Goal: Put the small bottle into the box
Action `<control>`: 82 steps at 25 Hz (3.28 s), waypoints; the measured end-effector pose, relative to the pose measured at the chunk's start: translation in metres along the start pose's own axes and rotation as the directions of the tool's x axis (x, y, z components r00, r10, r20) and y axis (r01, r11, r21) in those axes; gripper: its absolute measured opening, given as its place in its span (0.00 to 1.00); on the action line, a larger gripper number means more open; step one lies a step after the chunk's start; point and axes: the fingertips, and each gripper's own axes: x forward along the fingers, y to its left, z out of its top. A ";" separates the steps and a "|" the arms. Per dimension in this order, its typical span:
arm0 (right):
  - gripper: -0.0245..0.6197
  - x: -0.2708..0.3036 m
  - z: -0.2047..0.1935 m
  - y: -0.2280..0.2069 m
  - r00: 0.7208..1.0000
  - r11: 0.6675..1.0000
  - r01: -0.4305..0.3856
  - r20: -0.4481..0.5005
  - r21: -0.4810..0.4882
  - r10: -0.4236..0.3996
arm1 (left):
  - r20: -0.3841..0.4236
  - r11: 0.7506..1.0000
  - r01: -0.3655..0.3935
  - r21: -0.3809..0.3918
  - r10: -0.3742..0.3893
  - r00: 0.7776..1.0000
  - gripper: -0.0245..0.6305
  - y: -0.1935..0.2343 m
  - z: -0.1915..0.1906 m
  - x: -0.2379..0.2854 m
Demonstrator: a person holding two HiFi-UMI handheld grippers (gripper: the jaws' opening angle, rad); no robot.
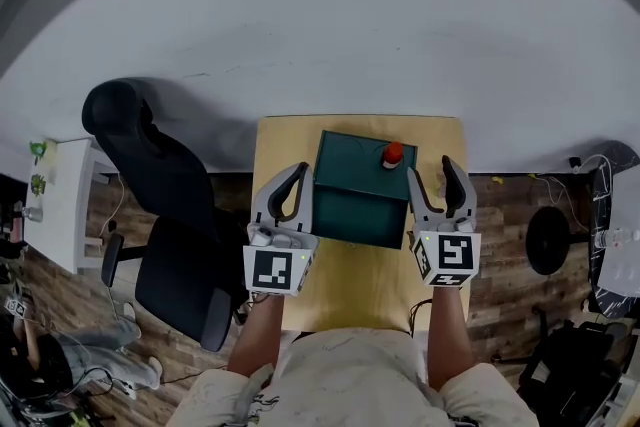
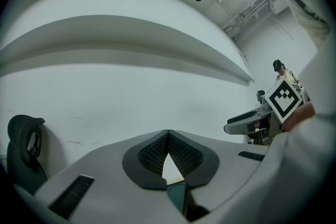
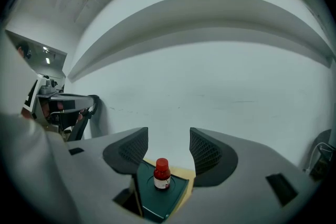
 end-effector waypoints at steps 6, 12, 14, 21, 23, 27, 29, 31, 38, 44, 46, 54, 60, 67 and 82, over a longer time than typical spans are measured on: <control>0.43 0.029 -0.028 0.006 0.997 0.998 -0.060 -0.055 0.017 0.060 | -0.072 1.000 -0.015 -0.017 0.014 0.997 0.05 -0.003 -0.027 0.007; 0.43 0.052 -0.054 0.011 0.990 0.994 -0.105 -0.097 0.021 0.106 | -0.100 0.999 -0.031 -0.013 0.030 0.995 0.05 -0.008 -0.047 0.008; 0.43 0.059 -0.063 0.012 0.987 0.993 -0.118 -0.111 0.025 0.120 | -0.113 0.999 -0.039 -0.013 0.037 0.993 0.05 -0.008 -0.054 0.008; 0.43 0.078 -0.089 0.017 0.979 0.988 -0.148 -0.139 0.033 0.151 | -0.168 0.998 -0.063 -0.002 0.061 0.984 0.05 -0.007 -0.076 0.008; 0.43 0.080 -0.093 0.017 0.977 0.988 -0.154 -0.145 0.032 0.157 | -0.173 0.997 -0.071 -0.004 0.069 0.982 0.05 -0.007 -0.079 0.008; 0.43 0.084 -0.101 0.017 0.973 0.986 -0.167 -0.159 0.021 0.169 | -0.176 0.997 -0.071 0.002 0.070 0.982 0.05 -0.010 -0.082 0.011; 0.43 0.085 -0.103 0.016 0.972 0.985 -0.171 -0.161 0.017 0.171 | -0.174 0.998 -0.066 0.006 0.066 0.982 0.05 -0.012 -0.083 0.014; 0.43 0.087 -0.106 0.015 0.971 0.985 -0.172 -0.163 0.016 0.172 | -0.179 0.998 -0.062 0.008 0.063 0.982 0.05 -0.014 -0.084 0.015; 0.42 0.092 -0.108 0.016 0.969 0.982 -0.189 -0.163 0.001 0.187 | -0.189 0.998 -0.056 0.011 0.057 0.980 0.05 -0.017 -0.086 0.017; 0.26 0.095 -0.103 0.020 0.971 0.981 -0.192 -0.150 -0.025 0.186 | -0.199 0.999 -0.053 0.006 0.053 0.979 0.05 -0.018 -0.089 0.017; 0.26 0.095 -0.102 0.021 0.972 0.981 -0.191 -0.146 -0.023 0.186 | -0.201 0.999 -0.053 0.003 0.053 0.978 0.05 -0.018 -0.090 0.017; 0.25 0.095 -0.102 0.023 0.970 0.980 -0.195 -0.153 -0.029 0.189 | -0.190 0.999 -0.053 -0.003 0.051 0.980 0.05 -0.017 -0.086 0.017; 0.25 0.086 -0.091 0.028 0.971 0.978 -0.200 -0.143 -0.058 0.190 | -0.164 0.998 -0.057 -0.008 0.055 0.985 0.05 -0.013 -0.078 0.012; 0.25 0.063 -0.061 0.036 0.979 0.980 -0.184 -0.107 -0.080 0.175 | -0.119 0.998 -0.057 -0.010 0.056 0.991 0.05 -0.009 -0.056 -0.005; 0.25 -0.002 -0.013 0.064 0.991 0.980 -0.127 -0.053 -0.151 0.120 | -0.022 1.000 -0.022 -0.023 0.021 1.000 0.05 -0.004 -0.018 -0.047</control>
